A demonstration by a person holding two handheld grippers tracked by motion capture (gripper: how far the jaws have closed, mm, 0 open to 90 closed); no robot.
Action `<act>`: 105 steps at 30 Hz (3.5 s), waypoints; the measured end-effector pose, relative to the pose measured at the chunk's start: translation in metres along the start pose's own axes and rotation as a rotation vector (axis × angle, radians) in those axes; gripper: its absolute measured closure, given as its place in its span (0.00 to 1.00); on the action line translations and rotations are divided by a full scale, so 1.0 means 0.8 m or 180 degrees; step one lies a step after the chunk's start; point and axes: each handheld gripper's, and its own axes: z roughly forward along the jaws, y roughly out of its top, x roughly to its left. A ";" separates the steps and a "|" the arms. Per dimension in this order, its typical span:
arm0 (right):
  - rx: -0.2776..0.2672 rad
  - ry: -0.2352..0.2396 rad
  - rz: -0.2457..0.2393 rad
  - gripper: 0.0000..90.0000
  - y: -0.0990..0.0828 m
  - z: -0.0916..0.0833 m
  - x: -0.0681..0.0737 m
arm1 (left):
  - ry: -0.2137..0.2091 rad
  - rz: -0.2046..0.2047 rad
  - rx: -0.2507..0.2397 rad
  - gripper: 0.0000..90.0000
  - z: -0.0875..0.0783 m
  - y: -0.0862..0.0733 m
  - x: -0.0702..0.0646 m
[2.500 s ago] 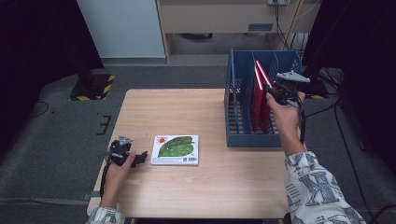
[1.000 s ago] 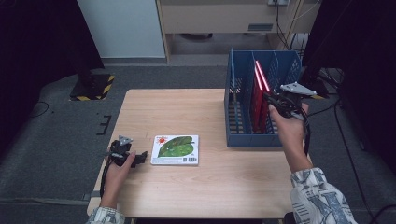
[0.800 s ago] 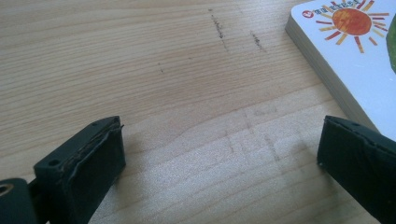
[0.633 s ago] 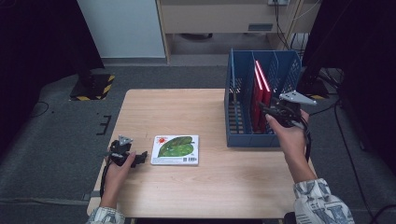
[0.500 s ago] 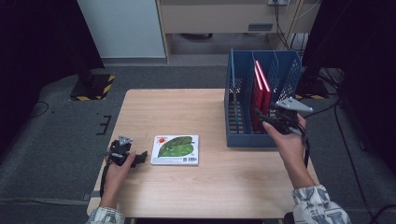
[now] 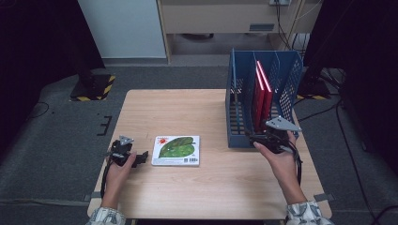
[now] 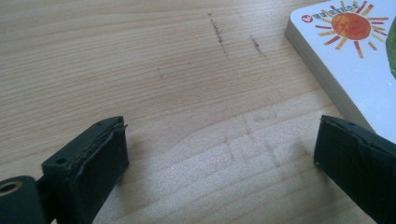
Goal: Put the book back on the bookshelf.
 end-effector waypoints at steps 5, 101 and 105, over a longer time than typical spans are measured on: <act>0.0033 0.0127 -0.0068 0.20 -0.013 0.006 0.020 | -0.0029 0.0010 -0.0041 0.04 -0.004 0.003 -0.003; 0.1401 0.1202 -0.0852 0.11 -0.119 0.075 0.167 | -0.1038 0.0557 -0.0206 0.14 -0.007 0.043 -0.128; 0.1392 0.1213 -0.0858 0.09 -0.120 0.076 0.167 | -0.1005 0.0634 -0.0115 0.11 0.005 0.053 -0.123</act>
